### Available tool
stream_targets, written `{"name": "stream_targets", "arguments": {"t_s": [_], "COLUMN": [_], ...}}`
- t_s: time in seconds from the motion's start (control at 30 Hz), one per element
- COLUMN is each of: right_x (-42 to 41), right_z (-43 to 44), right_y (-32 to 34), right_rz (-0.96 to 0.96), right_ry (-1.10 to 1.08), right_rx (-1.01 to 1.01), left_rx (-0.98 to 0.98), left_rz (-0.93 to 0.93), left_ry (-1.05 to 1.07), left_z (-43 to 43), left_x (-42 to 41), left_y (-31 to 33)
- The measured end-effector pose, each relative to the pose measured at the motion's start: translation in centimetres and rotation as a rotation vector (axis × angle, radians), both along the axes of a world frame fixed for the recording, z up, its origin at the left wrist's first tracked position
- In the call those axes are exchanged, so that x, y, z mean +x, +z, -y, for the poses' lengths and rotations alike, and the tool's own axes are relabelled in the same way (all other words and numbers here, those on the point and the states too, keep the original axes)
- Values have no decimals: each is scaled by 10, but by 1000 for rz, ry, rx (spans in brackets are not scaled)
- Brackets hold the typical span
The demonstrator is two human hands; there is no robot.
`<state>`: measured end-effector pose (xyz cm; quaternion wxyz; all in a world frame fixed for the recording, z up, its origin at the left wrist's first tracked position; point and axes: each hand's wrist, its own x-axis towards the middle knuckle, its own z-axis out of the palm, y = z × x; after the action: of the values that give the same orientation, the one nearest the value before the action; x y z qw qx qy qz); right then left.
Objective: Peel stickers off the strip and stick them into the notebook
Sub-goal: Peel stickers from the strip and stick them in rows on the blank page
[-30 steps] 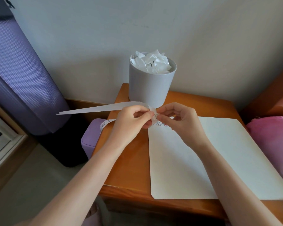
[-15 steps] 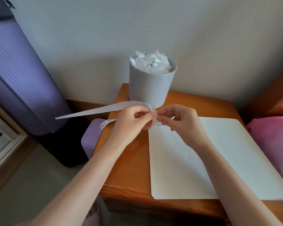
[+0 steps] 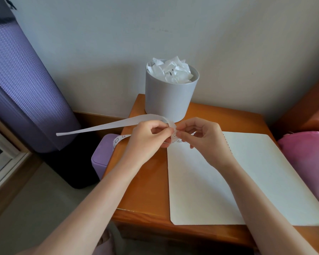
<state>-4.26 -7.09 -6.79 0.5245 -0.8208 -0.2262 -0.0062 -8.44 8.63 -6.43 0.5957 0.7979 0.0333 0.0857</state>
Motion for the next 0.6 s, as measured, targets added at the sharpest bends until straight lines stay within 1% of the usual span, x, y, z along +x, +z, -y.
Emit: {"name": "stream_targets", "arguments": {"t_s": [0.1, 0.4, 0.6], "right_x": [0, -1, 1], "right_z": [0, 1, 1], "right_y": [0, 1, -1], "right_rz": [-2, -28, -29], "right_ry": [1, 6, 14], "right_rx": [0, 14, -36], "left_rx": [15, -24, 4], "left_rz": [-4, 16, 25], "left_ry": [2, 1, 17], "left_z": [0, 0, 0], "left_x": [1, 1, 1], "left_y": [-1, -1, -4]}}
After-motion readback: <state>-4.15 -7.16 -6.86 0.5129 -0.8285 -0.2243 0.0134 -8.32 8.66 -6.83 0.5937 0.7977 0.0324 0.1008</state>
